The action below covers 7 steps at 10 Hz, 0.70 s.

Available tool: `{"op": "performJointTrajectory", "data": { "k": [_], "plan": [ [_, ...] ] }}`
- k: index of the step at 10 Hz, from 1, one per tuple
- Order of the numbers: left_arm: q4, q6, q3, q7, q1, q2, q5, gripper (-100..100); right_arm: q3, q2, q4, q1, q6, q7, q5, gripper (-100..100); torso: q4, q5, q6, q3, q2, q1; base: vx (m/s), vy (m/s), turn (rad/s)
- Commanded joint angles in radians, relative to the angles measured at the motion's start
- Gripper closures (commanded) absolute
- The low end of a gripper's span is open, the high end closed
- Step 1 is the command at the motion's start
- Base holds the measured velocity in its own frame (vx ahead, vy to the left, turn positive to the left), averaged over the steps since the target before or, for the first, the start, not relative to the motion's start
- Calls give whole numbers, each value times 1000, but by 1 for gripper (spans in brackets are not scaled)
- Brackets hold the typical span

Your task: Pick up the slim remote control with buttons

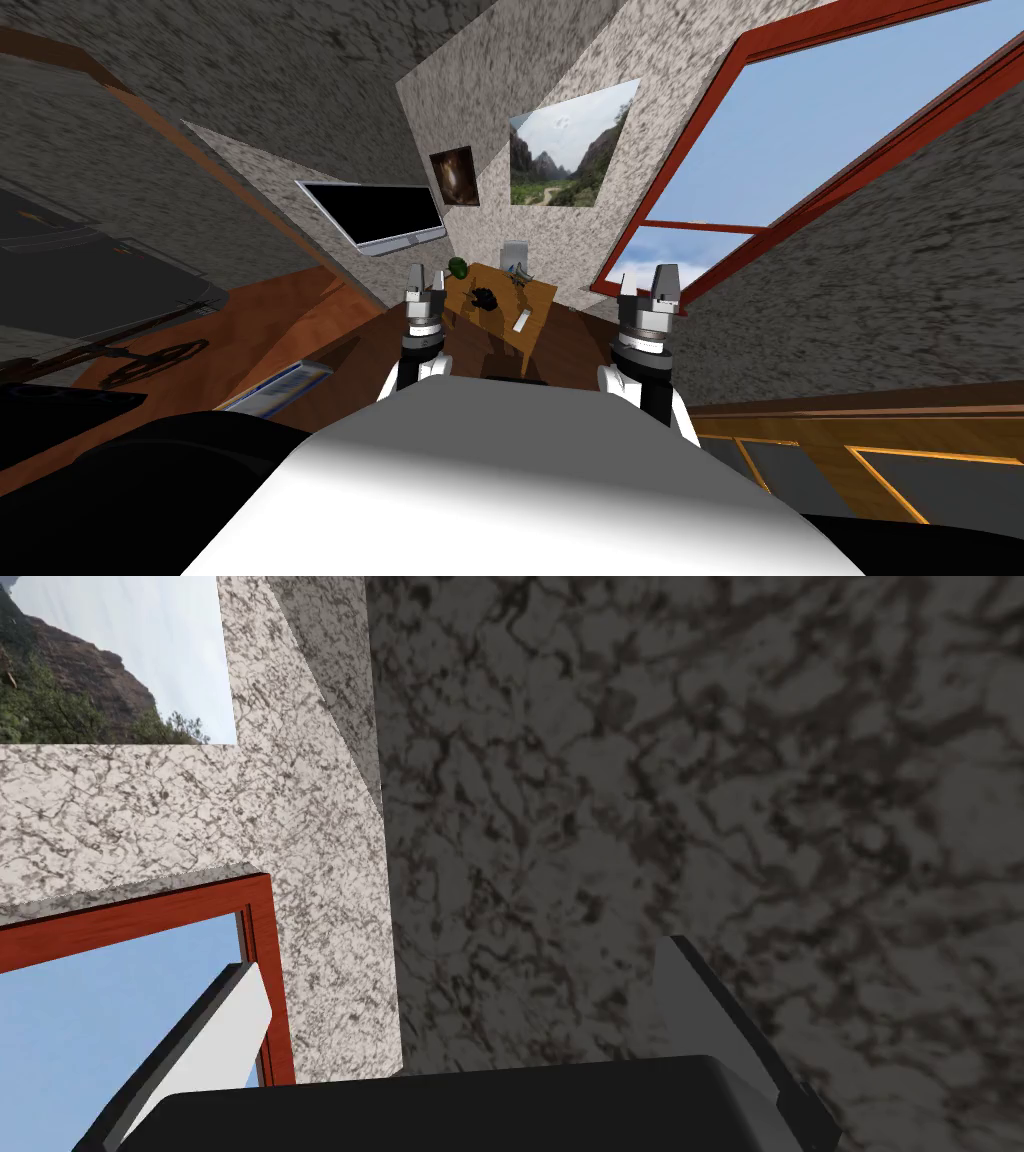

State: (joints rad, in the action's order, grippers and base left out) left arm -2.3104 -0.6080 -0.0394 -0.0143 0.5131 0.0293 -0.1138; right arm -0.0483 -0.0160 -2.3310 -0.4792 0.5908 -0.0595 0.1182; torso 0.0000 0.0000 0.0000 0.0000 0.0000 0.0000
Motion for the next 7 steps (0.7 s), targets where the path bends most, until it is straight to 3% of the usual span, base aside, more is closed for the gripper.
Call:
{"op": "performJointTrajectory", "data": {
  "k": [1,4,7],
  "plan": [
    [7,18,25,1,-8,35,0,-100,0,0,0,0,0,0,0,0,0,0,0,0,0,0,-45,-59,-23],
    [28,66,84,4,-28,79,0,-100,0,0,0,0,0,0,0,0,1,-2,0,3,5,-8,-81,-131,-17],
    [65,143,171,9,-59,115,2,-100,0,0,0,0,0,0,0,0,1,-3,0,3,5,-11,-80,-171,-27]
  ]
}}
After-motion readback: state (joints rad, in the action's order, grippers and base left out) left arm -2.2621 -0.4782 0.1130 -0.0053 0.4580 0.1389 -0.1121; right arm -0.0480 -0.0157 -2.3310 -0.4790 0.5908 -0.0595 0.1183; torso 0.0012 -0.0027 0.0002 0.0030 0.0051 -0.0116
